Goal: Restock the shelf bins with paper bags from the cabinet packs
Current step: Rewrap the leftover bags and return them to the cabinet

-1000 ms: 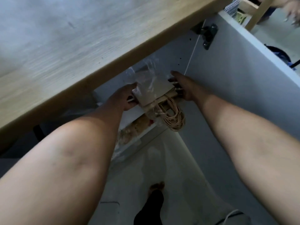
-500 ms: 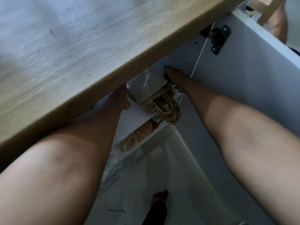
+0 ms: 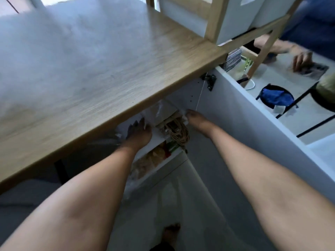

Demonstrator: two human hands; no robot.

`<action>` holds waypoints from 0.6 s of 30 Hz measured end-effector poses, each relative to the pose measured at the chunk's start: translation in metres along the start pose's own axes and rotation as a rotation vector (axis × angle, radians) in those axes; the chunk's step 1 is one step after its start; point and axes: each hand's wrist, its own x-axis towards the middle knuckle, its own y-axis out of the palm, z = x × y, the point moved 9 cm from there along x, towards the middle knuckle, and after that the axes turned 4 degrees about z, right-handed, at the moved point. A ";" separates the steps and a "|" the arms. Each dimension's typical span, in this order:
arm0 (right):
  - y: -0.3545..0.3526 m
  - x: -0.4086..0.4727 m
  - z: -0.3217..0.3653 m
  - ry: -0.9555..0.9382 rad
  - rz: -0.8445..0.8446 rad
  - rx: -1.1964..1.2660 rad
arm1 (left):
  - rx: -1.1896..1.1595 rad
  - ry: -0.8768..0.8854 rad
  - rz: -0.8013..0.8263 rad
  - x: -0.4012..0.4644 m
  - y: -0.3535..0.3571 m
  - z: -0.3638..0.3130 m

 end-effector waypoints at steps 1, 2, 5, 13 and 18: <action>-0.004 -0.019 0.004 -0.027 -0.022 -0.002 | 0.030 0.044 0.002 -0.017 -0.003 -0.005; -0.008 -0.032 0.006 -0.046 -0.045 -0.021 | 0.054 0.066 0.002 -0.031 -0.006 -0.008; -0.019 -0.086 0.010 -0.051 -0.083 -0.137 | 0.113 0.097 -0.050 -0.082 -0.022 -0.013; -0.065 -0.188 0.012 -0.105 -0.253 -0.506 | 0.446 0.343 -0.501 -0.202 -0.118 -0.032; -0.101 -0.218 -0.001 -0.049 -0.432 -0.738 | 0.341 0.115 -0.614 -0.212 -0.175 0.013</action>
